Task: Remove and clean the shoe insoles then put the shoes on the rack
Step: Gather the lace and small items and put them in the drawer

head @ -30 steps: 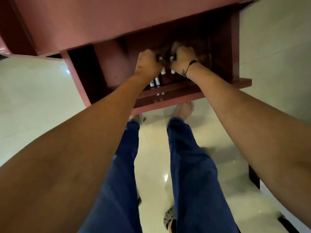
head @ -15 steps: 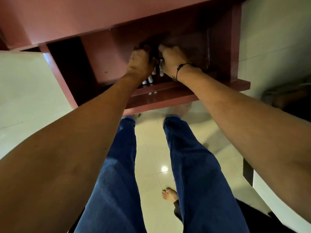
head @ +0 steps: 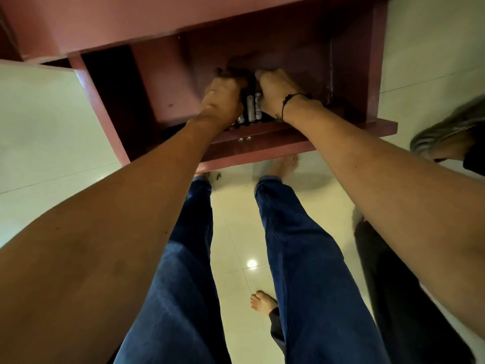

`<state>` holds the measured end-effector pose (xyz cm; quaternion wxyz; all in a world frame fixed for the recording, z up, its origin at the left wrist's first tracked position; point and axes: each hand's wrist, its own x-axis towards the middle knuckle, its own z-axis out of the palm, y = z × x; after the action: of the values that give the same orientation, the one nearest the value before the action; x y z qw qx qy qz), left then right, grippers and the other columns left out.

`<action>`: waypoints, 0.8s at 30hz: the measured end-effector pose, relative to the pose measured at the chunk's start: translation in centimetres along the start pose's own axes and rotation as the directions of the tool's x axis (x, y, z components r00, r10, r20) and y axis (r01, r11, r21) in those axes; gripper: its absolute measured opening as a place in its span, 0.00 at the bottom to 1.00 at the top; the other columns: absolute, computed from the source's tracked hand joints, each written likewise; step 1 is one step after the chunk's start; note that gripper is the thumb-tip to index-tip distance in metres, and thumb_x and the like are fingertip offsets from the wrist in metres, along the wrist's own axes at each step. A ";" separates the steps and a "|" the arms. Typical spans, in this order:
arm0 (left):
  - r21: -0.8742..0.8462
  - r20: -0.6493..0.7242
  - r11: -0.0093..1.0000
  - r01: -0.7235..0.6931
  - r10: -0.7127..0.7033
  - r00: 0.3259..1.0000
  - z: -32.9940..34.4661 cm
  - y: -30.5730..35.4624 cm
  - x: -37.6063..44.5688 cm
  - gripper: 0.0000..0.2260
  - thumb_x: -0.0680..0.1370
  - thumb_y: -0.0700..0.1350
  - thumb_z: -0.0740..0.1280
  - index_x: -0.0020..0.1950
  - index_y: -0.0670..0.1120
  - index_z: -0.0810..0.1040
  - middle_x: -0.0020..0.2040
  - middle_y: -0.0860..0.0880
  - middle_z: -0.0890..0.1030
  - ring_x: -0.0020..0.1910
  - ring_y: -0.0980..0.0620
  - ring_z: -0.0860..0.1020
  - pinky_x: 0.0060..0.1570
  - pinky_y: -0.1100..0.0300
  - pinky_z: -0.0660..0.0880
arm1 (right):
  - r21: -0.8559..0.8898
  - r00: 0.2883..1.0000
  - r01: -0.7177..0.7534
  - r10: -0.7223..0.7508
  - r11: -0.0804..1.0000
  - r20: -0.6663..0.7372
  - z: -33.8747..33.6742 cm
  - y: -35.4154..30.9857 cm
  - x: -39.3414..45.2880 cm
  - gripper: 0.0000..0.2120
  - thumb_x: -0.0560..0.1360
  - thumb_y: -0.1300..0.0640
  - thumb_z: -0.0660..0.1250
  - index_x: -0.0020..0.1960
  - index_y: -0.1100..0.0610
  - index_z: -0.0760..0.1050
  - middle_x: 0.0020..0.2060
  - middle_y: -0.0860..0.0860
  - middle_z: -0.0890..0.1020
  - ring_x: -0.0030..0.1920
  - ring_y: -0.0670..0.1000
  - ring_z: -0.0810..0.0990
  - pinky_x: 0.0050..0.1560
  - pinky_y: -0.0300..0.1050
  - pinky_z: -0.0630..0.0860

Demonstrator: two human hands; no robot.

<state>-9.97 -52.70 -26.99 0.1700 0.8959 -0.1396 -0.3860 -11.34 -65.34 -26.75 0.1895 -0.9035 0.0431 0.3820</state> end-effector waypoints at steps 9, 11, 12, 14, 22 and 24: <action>0.045 -0.007 0.999 0.021 -0.020 1.000 -0.4 0.1 0.3 0.20 0.76 0.34 0.59 0.67 0.47 0.74 0.63 0.39 0.75 0.62 0.39 0.72 0.60 0.54 0.69 | 0.007 0.999 0.050 -0.050 0.999 0.014 0.6 0.0 0.1 0.27 0.73 0.71 0.60 0.70 0.57 0.64 0.57 0.62 0.76 0.56 0.61 0.76 0.53 0.49 0.77; 0.030 -0.007 0.999 0.030 -0.030 1.000 -0.3 0.0 0.4 0.20 0.76 0.34 0.59 0.67 0.47 0.74 0.63 0.39 0.76 0.62 0.39 0.73 0.61 0.53 0.69 | 0.032 0.999 0.041 -0.041 0.999 0.010 0.6 0.0 0.1 0.28 0.73 0.71 0.61 0.71 0.55 0.64 0.58 0.61 0.76 0.56 0.61 0.77 0.54 0.50 0.77; 0.023 -0.008 0.999 0.030 -0.030 1.000 -0.3 0.0 0.4 0.20 0.76 0.34 0.58 0.67 0.47 0.74 0.62 0.40 0.76 0.62 0.39 0.73 0.61 0.52 0.70 | 0.041 0.999 0.039 -0.039 0.998 0.007 0.6 0.0 0.1 0.28 0.73 0.71 0.61 0.70 0.56 0.64 0.58 0.61 0.76 0.56 0.61 0.76 0.54 0.50 0.77; 0.007 -0.001 1.000 0.012 -0.012 1.000 -0.1 -0.2 0.5 0.20 0.76 0.34 0.58 0.66 0.47 0.75 0.62 0.40 0.77 0.62 0.40 0.74 0.62 0.52 0.71 | 0.045 1.000 0.030 -0.030 0.999 0.001 0.6 0.0 0.1 0.26 0.73 0.70 0.61 0.69 0.57 0.65 0.59 0.61 0.76 0.58 0.60 0.75 0.55 0.48 0.75; -0.072 -0.019 0.997 0.001 -0.002 1.000 0.1 -0.7 0.3 0.25 0.73 0.29 0.58 0.67 0.45 0.73 0.63 0.40 0.76 0.61 0.41 0.75 0.61 0.53 0.72 | 0.077 1.000 0.004 -0.003 0.997 -0.016 0.5 0.0 0.0 0.19 0.73 0.69 0.62 0.63 0.60 0.70 0.57 0.60 0.77 0.56 0.60 0.76 0.51 0.45 0.73; -0.096 -0.032 0.995 -0.004 0.001 0.999 0.1 -1.0 0.5 0.25 0.73 0.29 0.59 0.67 0.45 0.74 0.62 0.40 0.77 0.60 0.41 0.75 0.60 0.53 0.72 | 0.090 1.000 0.002 -0.001 0.996 -0.010 0.5 0.0 -0.1 0.19 0.73 0.69 0.62 0.62 0.61 0.70 0.56 0.60 0.77 0.56 0.60 0.76 0.49 0.44 0.73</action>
<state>-9.65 -52.03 -27.77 0.2158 0.8926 -0.1191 -0.3775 -11.70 -65.17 -27.01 0.2300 -0.8959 0.0606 0.3752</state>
